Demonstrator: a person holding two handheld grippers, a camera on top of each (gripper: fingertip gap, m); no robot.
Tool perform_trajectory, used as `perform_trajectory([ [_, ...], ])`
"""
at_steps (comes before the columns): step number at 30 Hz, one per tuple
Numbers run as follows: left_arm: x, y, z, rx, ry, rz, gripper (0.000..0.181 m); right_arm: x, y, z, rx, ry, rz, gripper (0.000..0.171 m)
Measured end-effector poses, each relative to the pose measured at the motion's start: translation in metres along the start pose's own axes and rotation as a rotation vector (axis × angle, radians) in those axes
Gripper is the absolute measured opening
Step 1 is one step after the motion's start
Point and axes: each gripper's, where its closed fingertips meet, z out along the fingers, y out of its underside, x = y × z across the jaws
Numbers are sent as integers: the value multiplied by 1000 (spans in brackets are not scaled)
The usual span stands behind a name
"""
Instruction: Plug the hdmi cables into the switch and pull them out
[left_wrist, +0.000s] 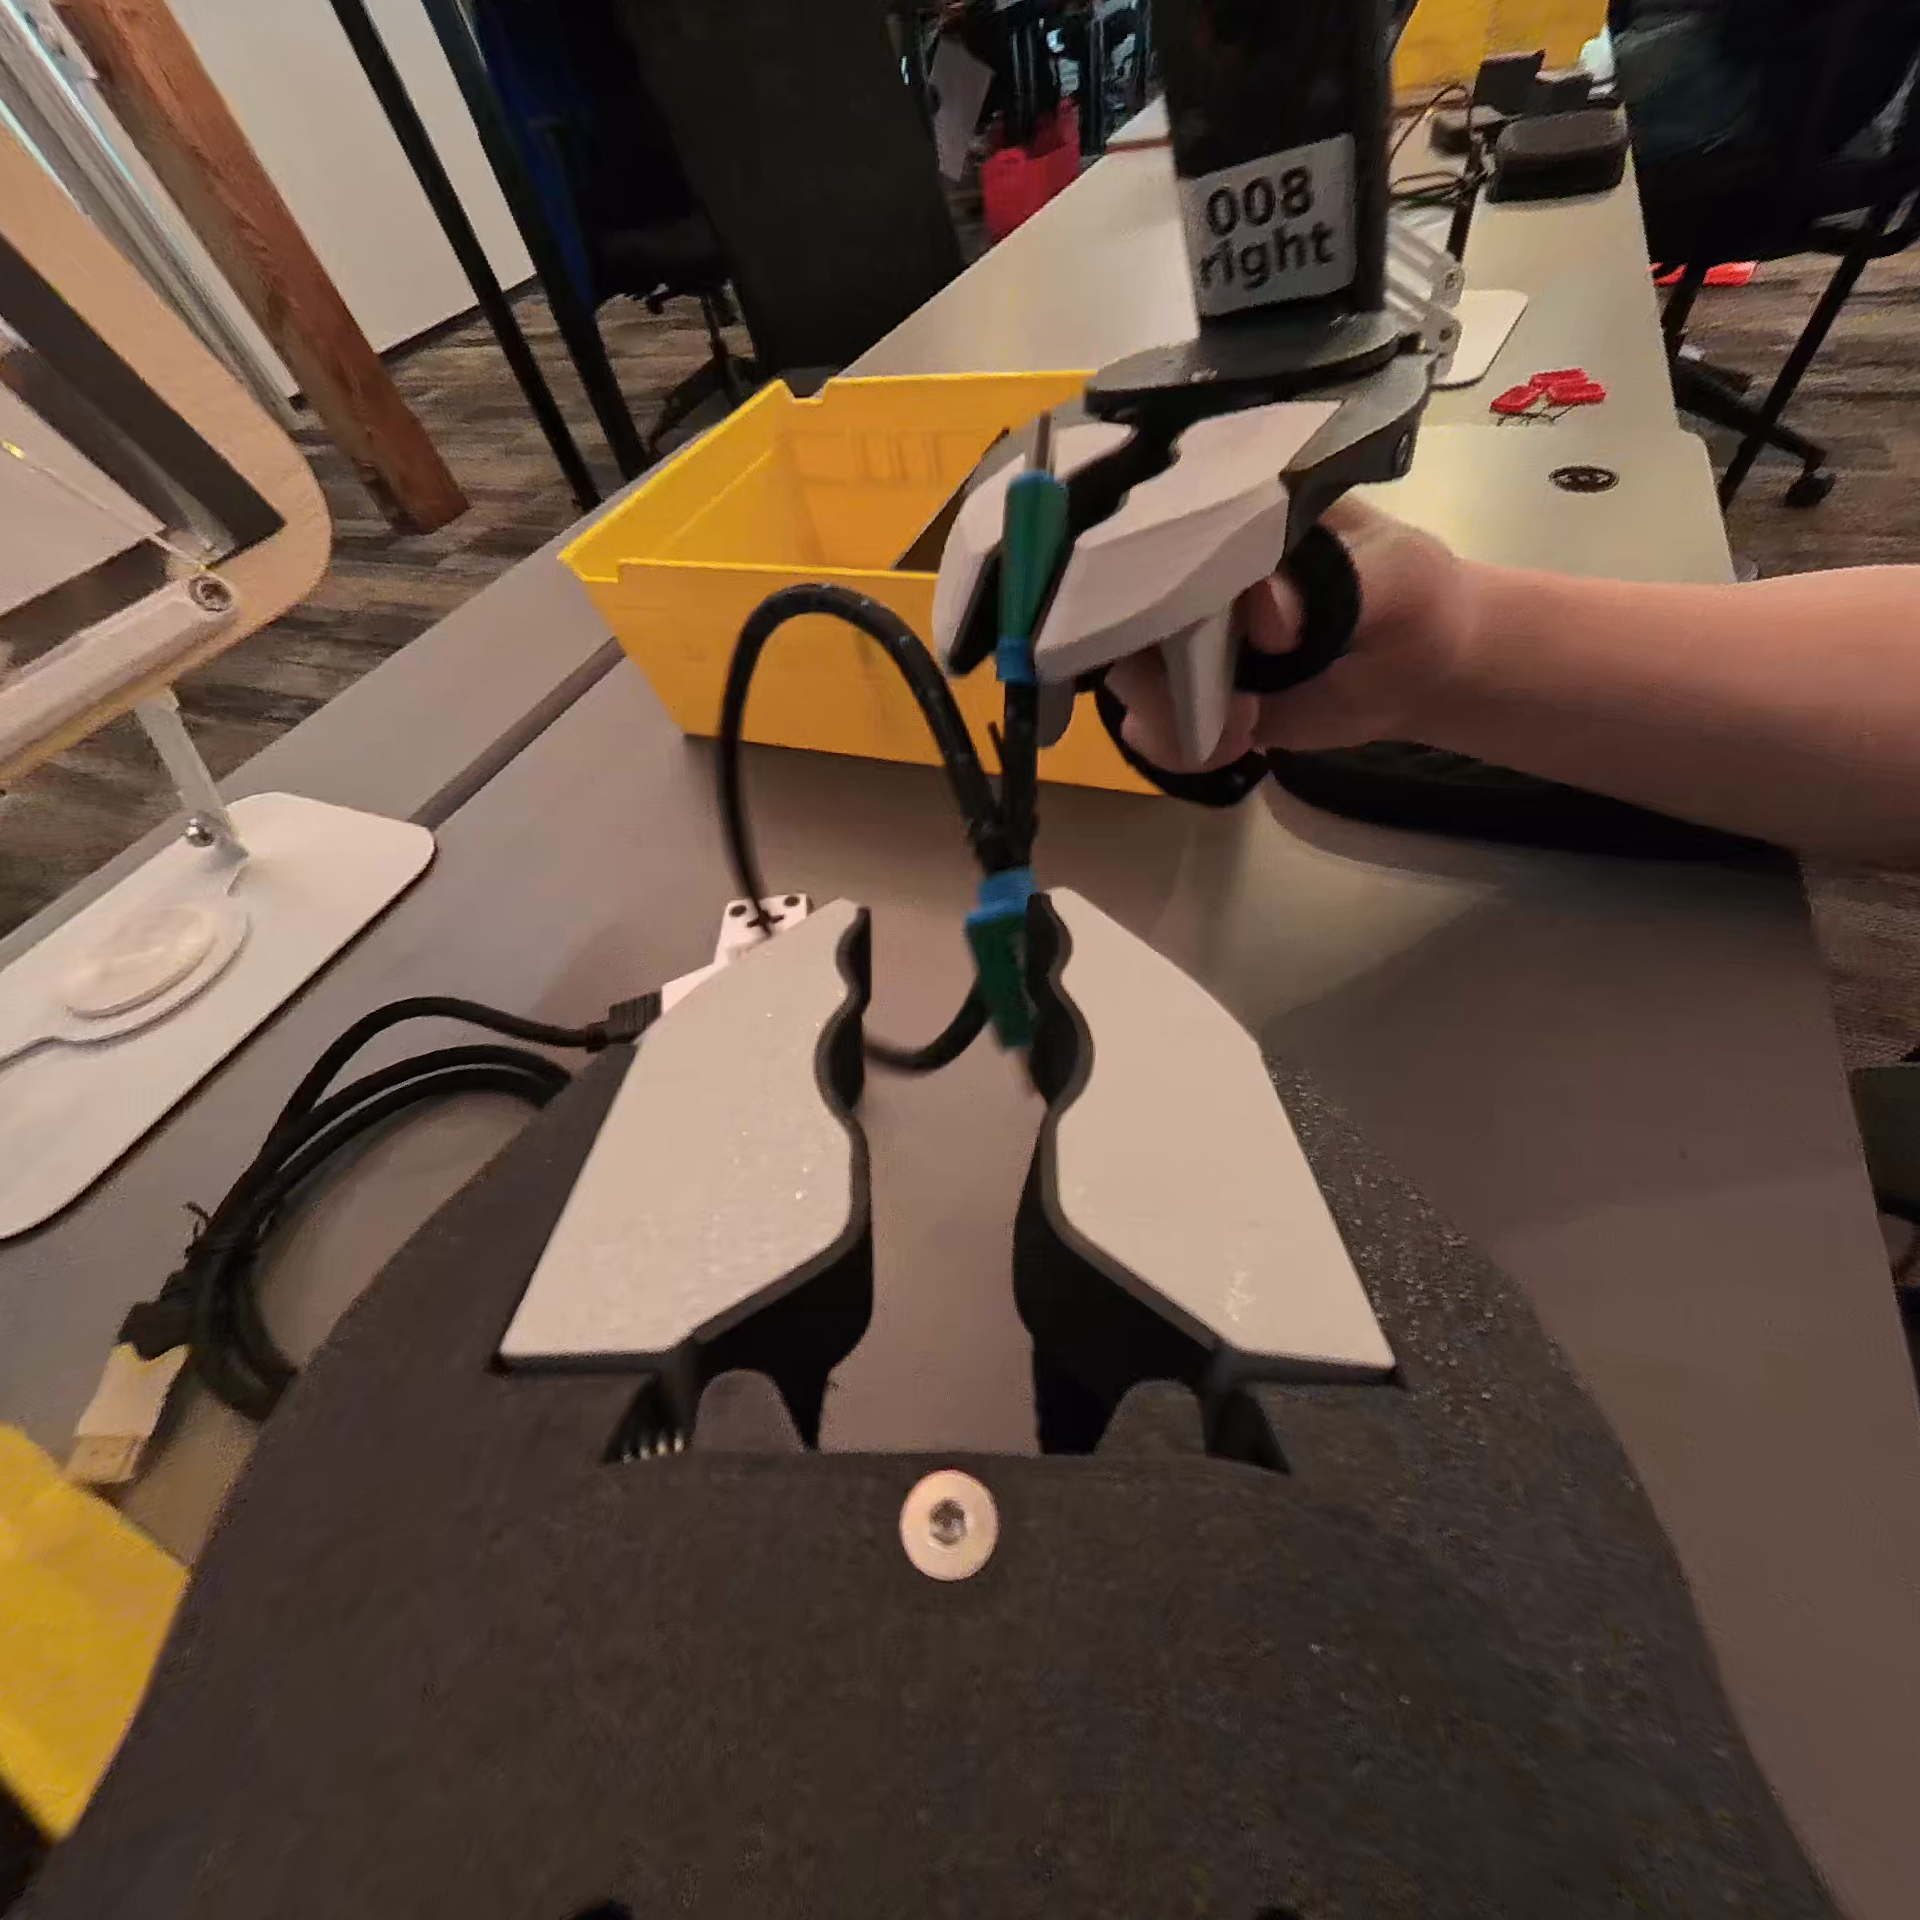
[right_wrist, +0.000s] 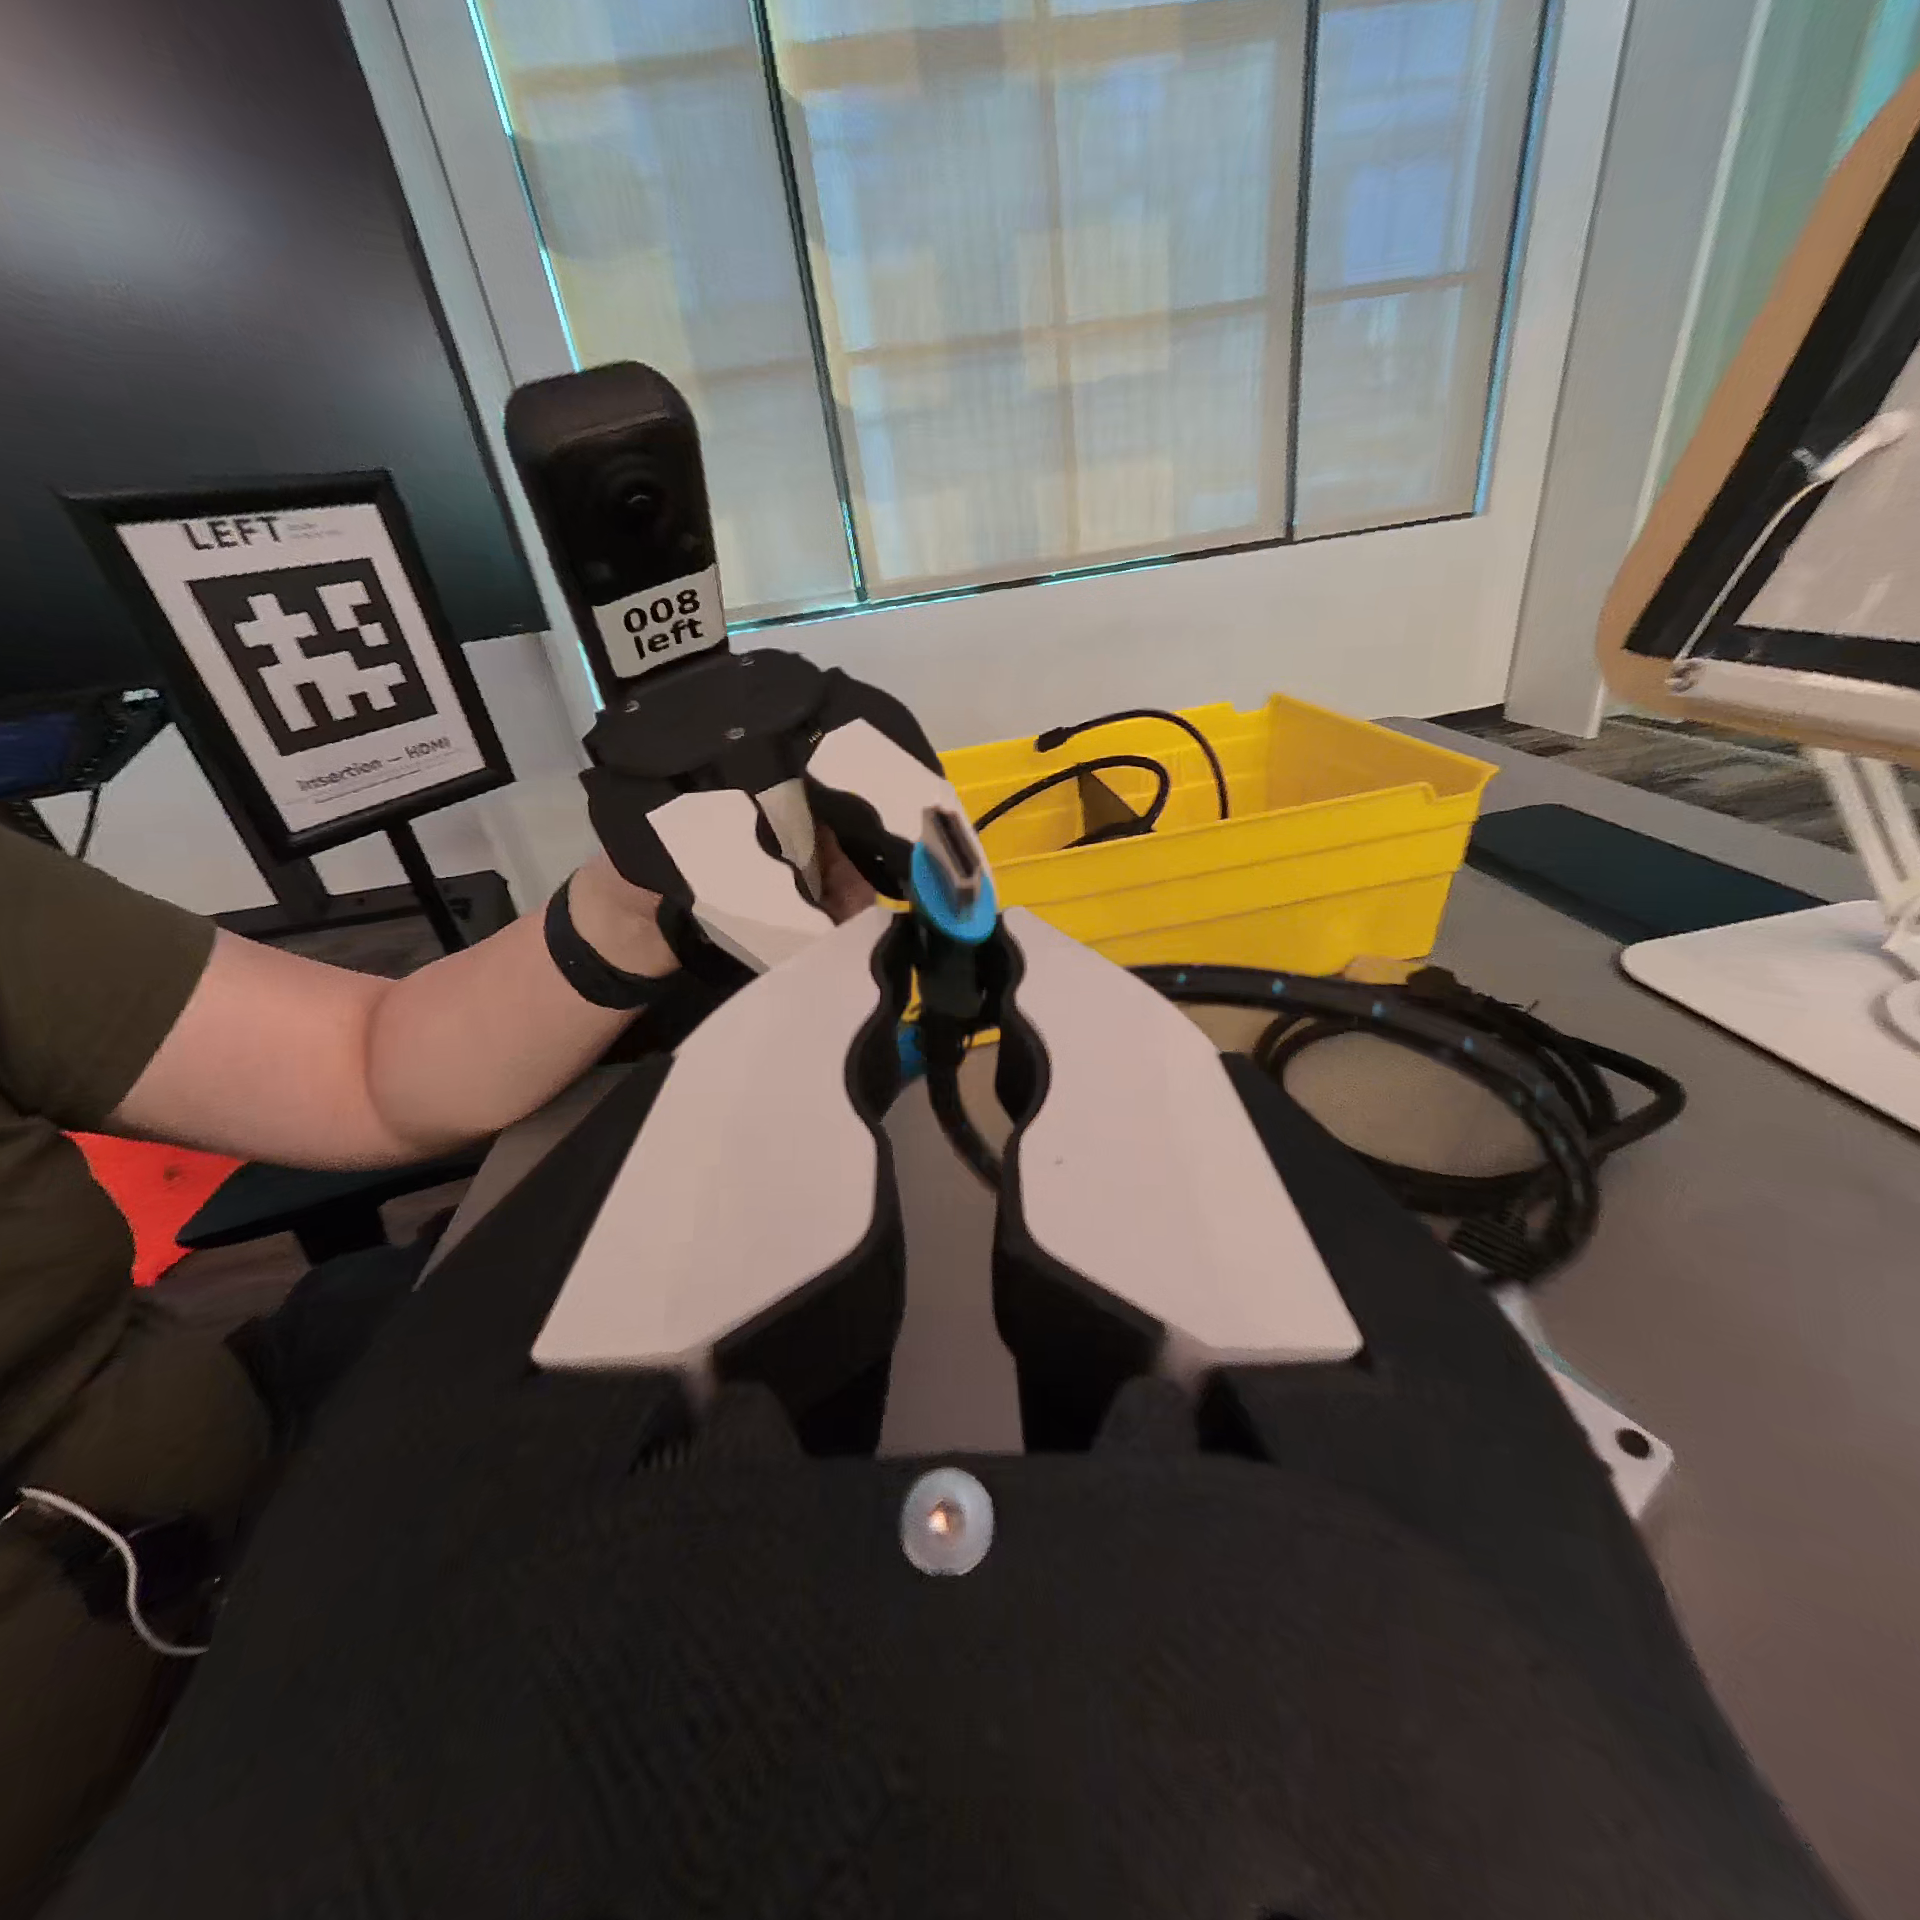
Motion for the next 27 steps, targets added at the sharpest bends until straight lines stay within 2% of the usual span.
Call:
perform_trajectory([
  [5, 11, 4, 4, -16, 78, -85, 31, 5, -11, -11, 48, 16, 16, 13],
  [10, 28, 10, 26, -30, 139, -174, 53, 2, -17, -12, 79, 4, 30, 12],
  [11, 29, 9, 29, -15, 133, -179, 50, 0, -16, -11, 80, -2, 30, 13],
  [13, 34, 4, 30, 28, 166, -212, 27, -2, -14, -8, 72, -16, 36, 13],
  [14, 36, 3, 31, 34, 186, -237, 23, -3, -14, -7, 72, -22, 40, 12],
  [20, 40, 8, 34, 27, 235, -284, 22, 1, -15, -8, 82, -10, 95, 12],
  [24, 41, 11, 34, -3, 215, -233, 22, 10, -26, -17, 171, -16, 208, 12],
  [27, 46, 25, 40, -86, 195, -150, 22, 22, -37, -30, 271, -16, 322, 12],
])
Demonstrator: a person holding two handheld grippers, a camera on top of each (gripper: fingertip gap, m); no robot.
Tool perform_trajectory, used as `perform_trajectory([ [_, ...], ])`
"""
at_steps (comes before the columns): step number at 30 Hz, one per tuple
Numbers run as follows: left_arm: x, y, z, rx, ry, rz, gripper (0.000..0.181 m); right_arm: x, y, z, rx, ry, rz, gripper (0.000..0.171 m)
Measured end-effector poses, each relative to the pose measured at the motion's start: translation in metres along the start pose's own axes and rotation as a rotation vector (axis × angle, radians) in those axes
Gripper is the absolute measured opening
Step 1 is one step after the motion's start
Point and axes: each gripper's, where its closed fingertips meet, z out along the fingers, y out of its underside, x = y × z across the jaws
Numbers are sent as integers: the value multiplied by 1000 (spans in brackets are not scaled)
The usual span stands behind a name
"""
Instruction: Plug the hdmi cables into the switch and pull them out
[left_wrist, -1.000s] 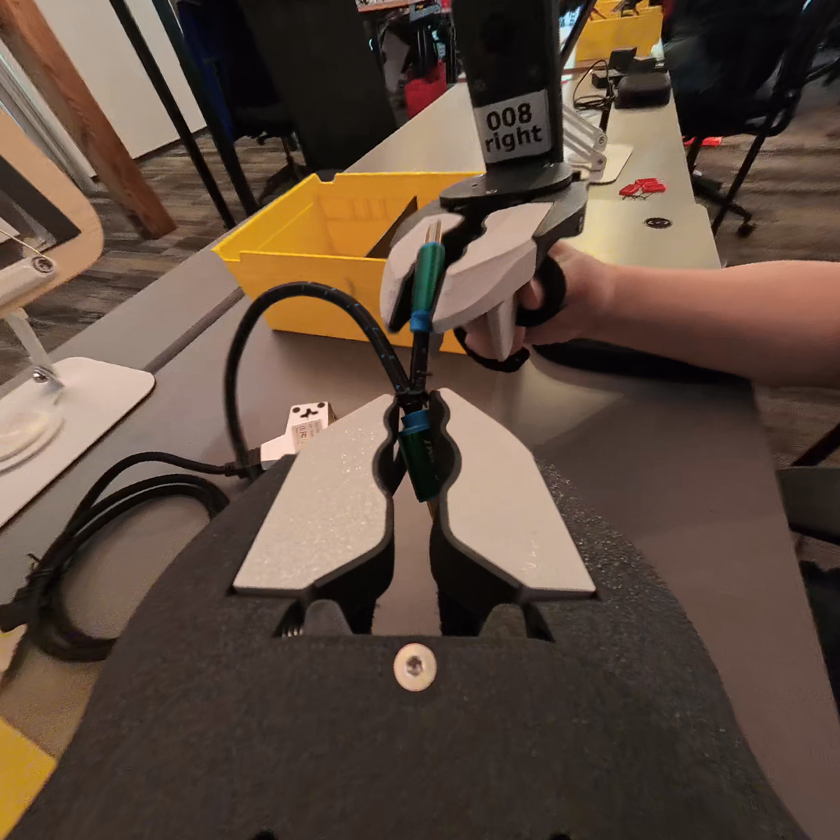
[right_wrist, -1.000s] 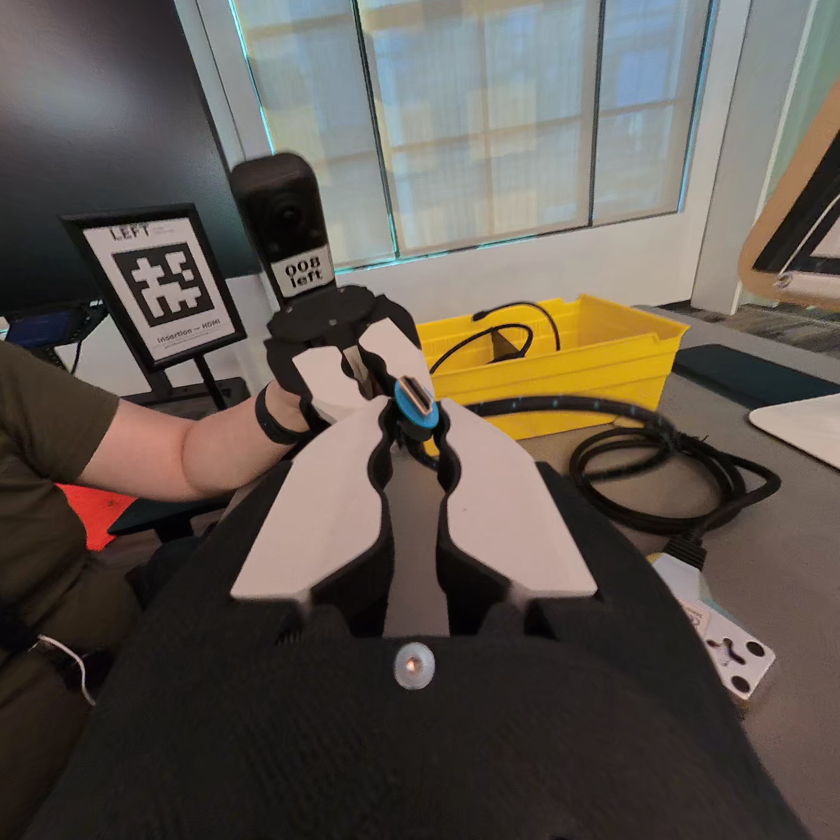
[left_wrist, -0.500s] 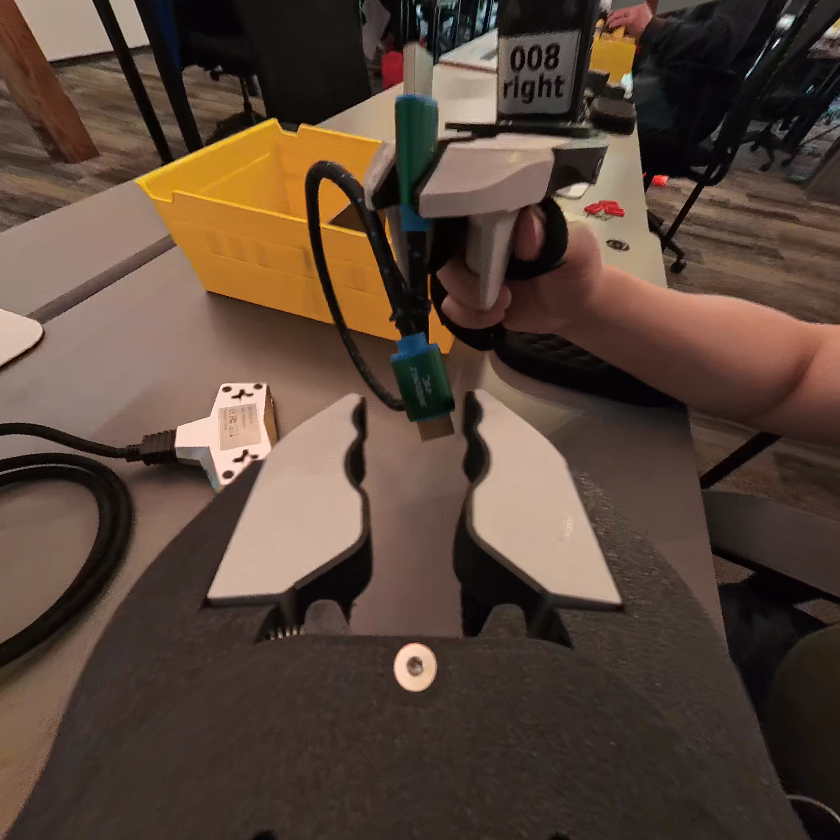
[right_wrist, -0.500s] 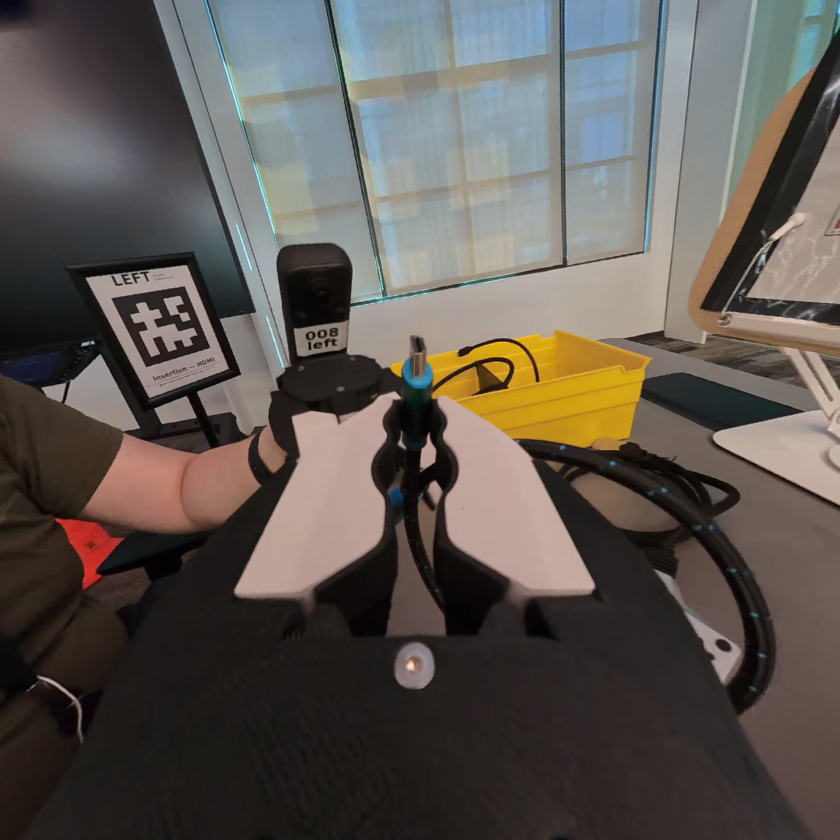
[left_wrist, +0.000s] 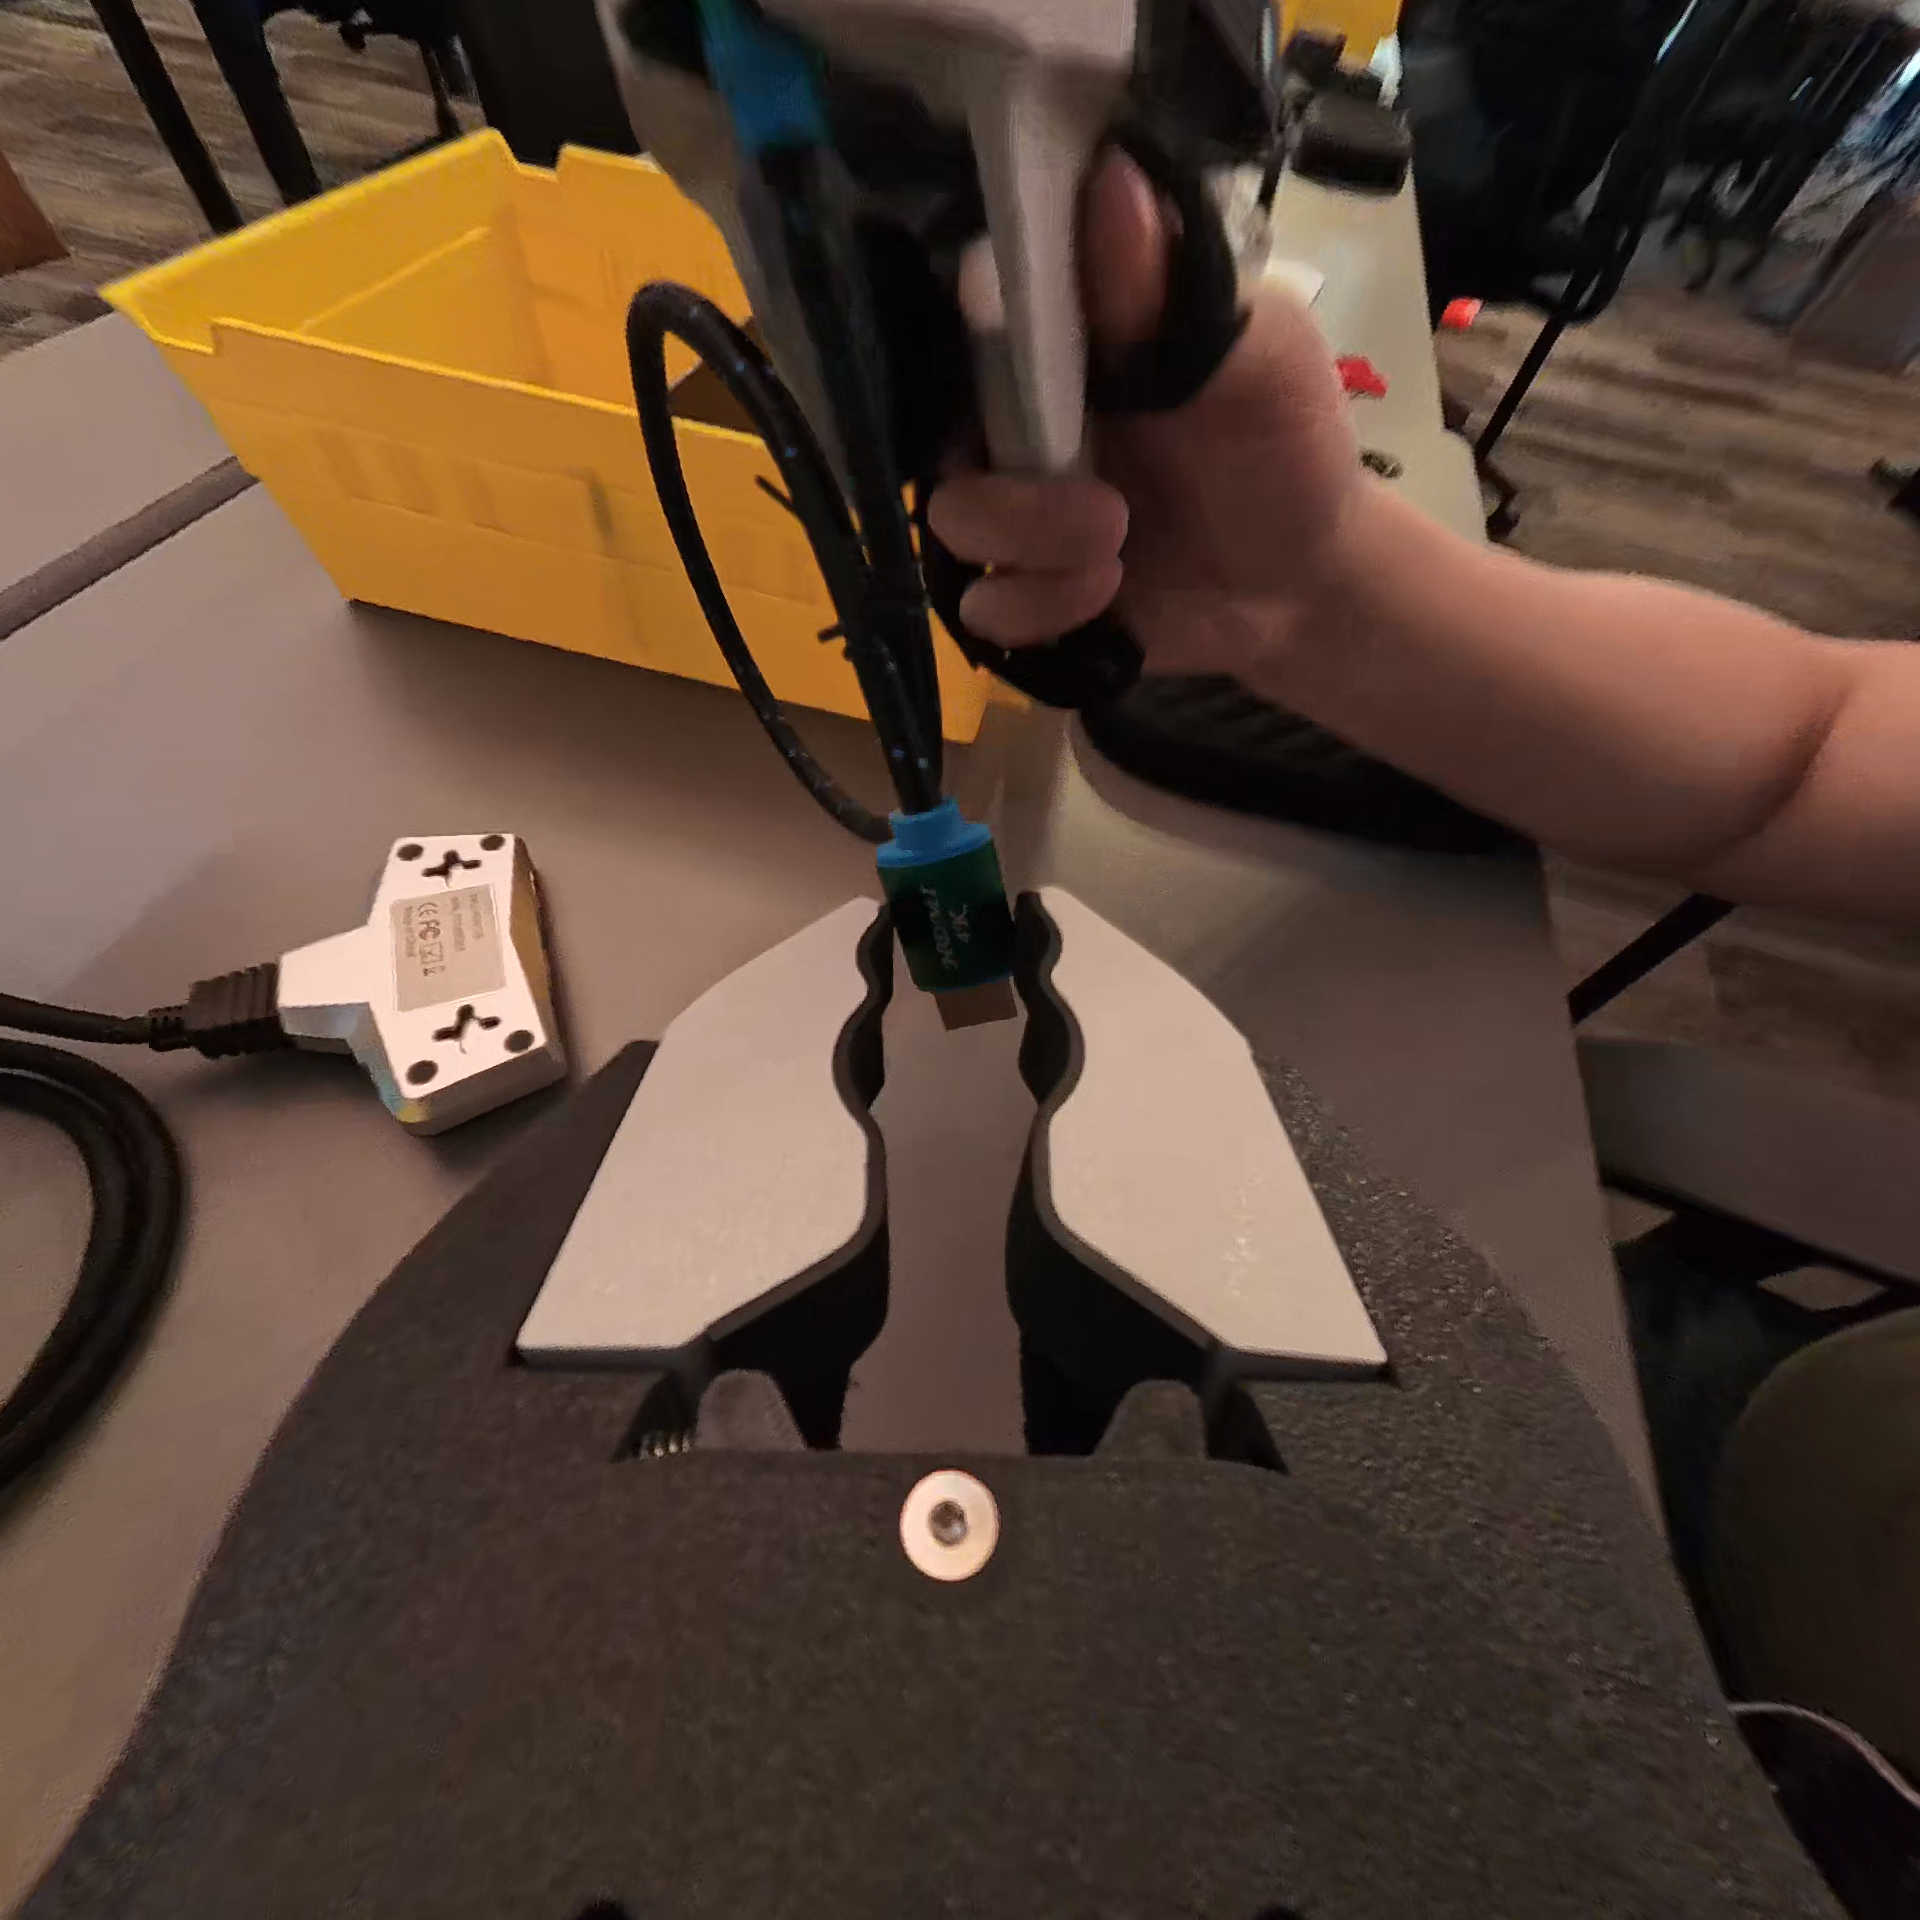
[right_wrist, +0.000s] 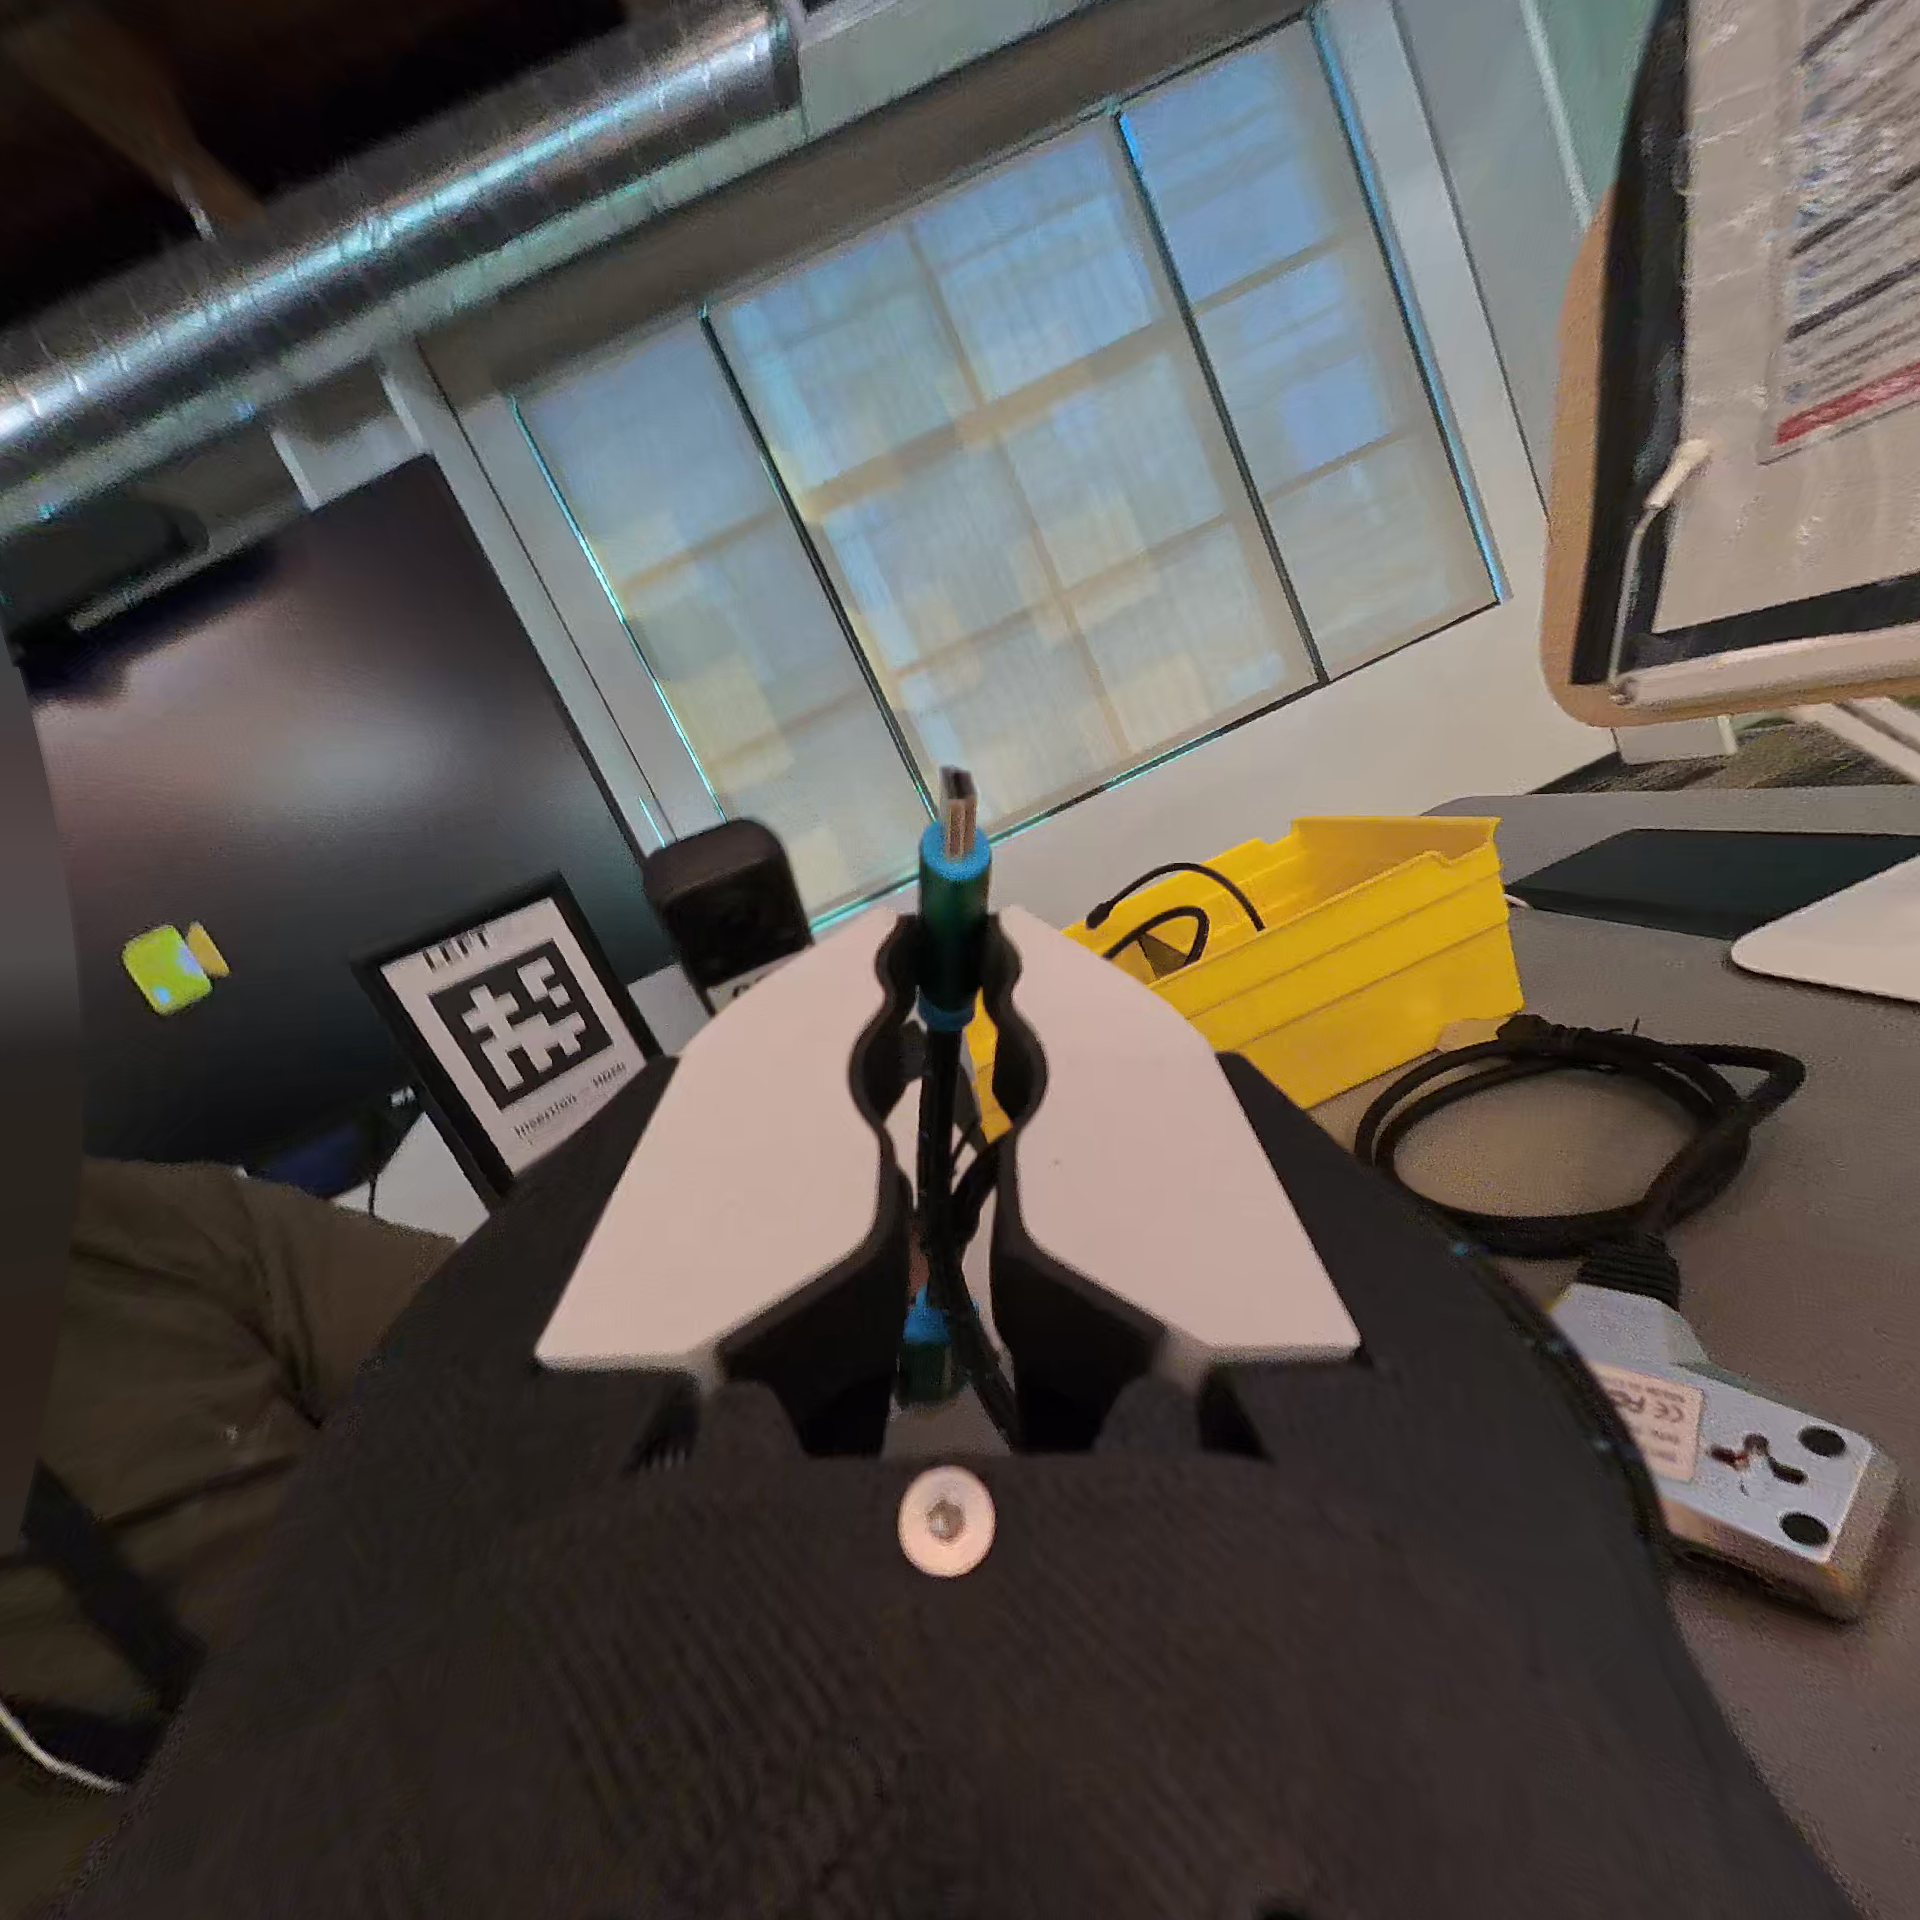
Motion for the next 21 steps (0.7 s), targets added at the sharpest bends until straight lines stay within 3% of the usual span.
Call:
perform_trajectory([
  [6, 1, 11, 9, -64, -29, 69, 22, 2, -12, -10, 35, 17, 19, 12],
  [21, 1, 9, -13, -79, 20, 122, 20, -18, -42, -22, 201, 2, -49, 12],
])
